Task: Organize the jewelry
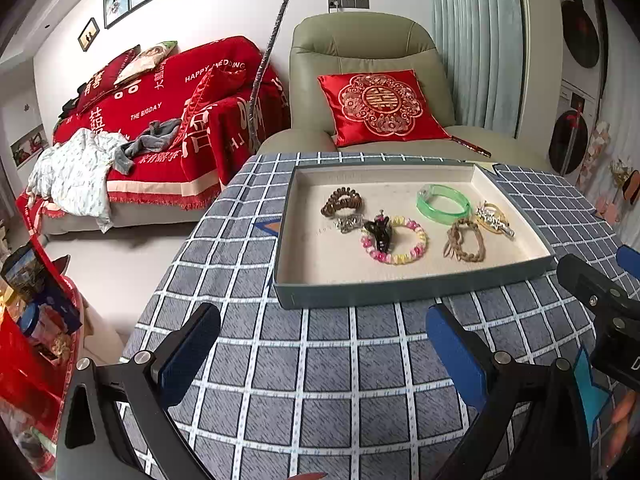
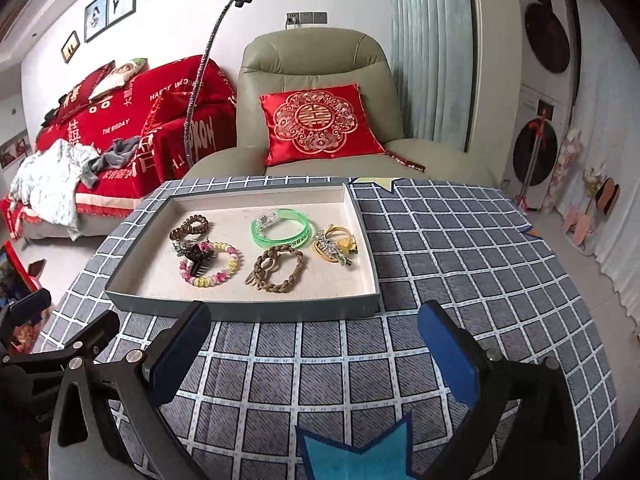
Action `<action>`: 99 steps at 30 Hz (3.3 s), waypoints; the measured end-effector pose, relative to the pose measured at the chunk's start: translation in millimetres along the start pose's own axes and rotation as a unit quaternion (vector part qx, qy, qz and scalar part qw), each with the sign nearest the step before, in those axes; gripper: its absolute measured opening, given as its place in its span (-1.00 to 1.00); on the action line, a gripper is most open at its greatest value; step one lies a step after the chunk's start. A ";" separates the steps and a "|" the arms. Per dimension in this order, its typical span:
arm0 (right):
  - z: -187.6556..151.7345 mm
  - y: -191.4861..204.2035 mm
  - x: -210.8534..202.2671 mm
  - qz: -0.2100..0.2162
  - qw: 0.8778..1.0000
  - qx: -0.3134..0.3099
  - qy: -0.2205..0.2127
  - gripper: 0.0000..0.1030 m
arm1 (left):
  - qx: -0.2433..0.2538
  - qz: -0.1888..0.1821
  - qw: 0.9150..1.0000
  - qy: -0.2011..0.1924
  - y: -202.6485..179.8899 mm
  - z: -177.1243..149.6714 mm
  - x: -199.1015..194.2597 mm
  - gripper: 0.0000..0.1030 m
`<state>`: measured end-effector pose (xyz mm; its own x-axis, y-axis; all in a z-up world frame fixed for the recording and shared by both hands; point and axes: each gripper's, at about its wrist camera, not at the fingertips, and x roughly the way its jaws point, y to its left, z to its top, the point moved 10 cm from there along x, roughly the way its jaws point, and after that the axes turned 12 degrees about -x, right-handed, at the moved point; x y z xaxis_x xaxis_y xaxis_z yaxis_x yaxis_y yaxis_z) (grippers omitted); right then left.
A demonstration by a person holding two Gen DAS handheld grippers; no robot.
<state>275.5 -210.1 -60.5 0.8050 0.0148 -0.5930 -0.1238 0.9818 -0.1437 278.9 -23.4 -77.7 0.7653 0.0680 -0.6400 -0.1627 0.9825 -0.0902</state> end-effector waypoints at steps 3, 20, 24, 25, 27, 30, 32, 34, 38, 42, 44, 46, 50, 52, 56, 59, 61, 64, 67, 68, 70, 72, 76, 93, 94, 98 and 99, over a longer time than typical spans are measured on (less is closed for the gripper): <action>-2.4 0.6 -3.6 -0.005 1.000 -0.007 -0.003 0.99 | -0.001 0.000 1.000 0.002 -1.0 -4.7 -2.3 1.00; -2.2 4.5 -10.4 -0.006 1.000 -0.015 -0.008 0.99 | -0.008 -0.002 1.000 0.004 1.1 -9.0 -6.6 1.00; -2.0 4.7 -10.3 -0.005 1.000 -0.014 -0.008 0.99 | -0.011 0.000 1.000 0.003 3.2 -8.2 -6.1 1.00; -2.0 4.7 -10.3 -0.005 1.000 -0.015 -0.007 0.99 | -0.011 0.000 1.000 0.004 3.0 -8.1 -5.8 1.00; -2.0 4.7 -10.4 -0.005 1.000 -0.015 -0.008 0.99 | -0.011 0.000 1.000 0.005 3.3 -8.2 -5.4 1.00; -2.1 4.8 -10.2 -0.005 1.000 -0.014 -0.008 0.99 | -0.012 0.000 1.000 0.005 3.3 -8.2 -4.9 1.00; -1.9 5.6 -9.8 -0.005 1.000 -0.014 -0.007 0.99 | -0.012 -0.001 1.000 0.006 3.5 -8.6 -4.6 1.00; -1.8 5.5 -9.8 -0.005 1.000 -0.014 -0.007 1.00 | -0.012 0.000 1.000 0.005 3.5 -8.6 -4.5 1.00; -1.7 6.1 -9.5 -0.005 1.000 -0.015 -0.008 0.99 | -0.012 -0.001 1.000 0.006 3.5 -8.6 -4.5 1.00; -1.9 6.3 -9.4 -0.005 1.000 -0.015 -0.007 0.99 | -0.012 -0.001 1.000 0.006 3.6 -8.8 -4.6 1.00; -1.7 6.2 -9.6 -0.004 1.000 -0.015 -0.007 0.99 | -0.012 -0.001 1.000 0.006 3.6 -8.8 -4.5 1.00; -1.7 6.4 -9.5 -0.005 1.000 -0.015 -0.007 0.99 | -0.012 -0.001 1.000 0.006 4.0 -8.9 -4.3 1.00; -1.8 6.3 -9.5 -0.005 1.000 -0.015 -0.007 1.00 | -0.013 -0.001 1.000 0.008 4.6 -9.5 -4.2 1.00; -1.8 6.5 -9.6 -0.005 1.000 -0.015 -0.007 0.99 | -0.013 -0.002 1.000 0.008 4.6 -9.8 -4.1 1.00; -1.8 6.5 -9.7 -0.005 1.000 -0.015 -0.007 1.00 | -0.014 -0.002 1.000 0.009 4.7 -10.4 -3.4 1.00; -1.7 6.5 -9.6 -0.004 1.000 -0.015 -0.007 0.99 | -0.014 -0.002 1.000 0.009 5.1 -10.3 -3.2 1.00; -1.9 6.5 -9.6 -0.005 1.000 -0.015 -0.007 0.99 | -0.014 -0.001 1.000 0.009 5.3 -10.3 -3.2 1.00; -1.8 6.6 -9.7 -0.004 1.000 -0.014 -0.007 0.99 | -0.014 -0.001 1.000 0.009 5.3 -10.2 -3.2 1.00; -1.9 6.6 -9.7 -0.004 1.000 -0.015 -0.007 0.99 | -0.014 -0.002 1.000 0.010 5.4 -10.4 -3.3 1.00; -1.8 6.5 -9.8 -0.005 1.000 -0.014 -0.007 0.99 | -0.014 -0.002 1.000 0.009 5.5 -10.5 -3.4 1.00; -1.8 6.6 -9.7 -0.004 1.000 -0.014 -0.007 1.00 | -0.014 -0.003 1.000 0.010 5.4 -10.6 -3.2 1.00; -1.9 6.8 -9.6 -0.004 1.000 -0.014 -0.007 1.00 | -0.014 -0.002 1.000 0.009 5.5 -10.5 -3.3 1.00; -1.9 6.7 -9.7 -0.004 1.000 -0.014 -0.007 1.00 | -0.014 -0.001 1.000 0.010 5.6 -10.4 -3.3 1.00; -1.4 9.9 -10.2 -0.003 1.000 -0.014 -0.006 0.99 | -0.016 0.001 1.000 0.013 5.9 -13.3 -2.4 1.00; -1.3 10.8 -10.3 -0.003 1.000 -0.014 -0.006 1.00 | -0.016 0.001 1.000 0.013 5.7 -13.5 -2.2 1.00; -1.3 11.2 -10.5 -0.003 1.000 -0.014 -0.006 0.99 | -0.020 0.000 1.000 0.015 5.8 -14.5 -1.3 1.00; -1.2 11.3 -10.5 -0.003 1.000 -0.014 -0.007 1.00 | -0.020 0.000 1.000 0.014 5.6 -14.5 -1.5 1.00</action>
<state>264.9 -199.4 -56.9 0.8133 0.0118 -0.5818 -0.1351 0.9763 -0.1691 267.8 -20.5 -88.3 0.7474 0.0619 -0.6614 -0.1878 0.9747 -0.1210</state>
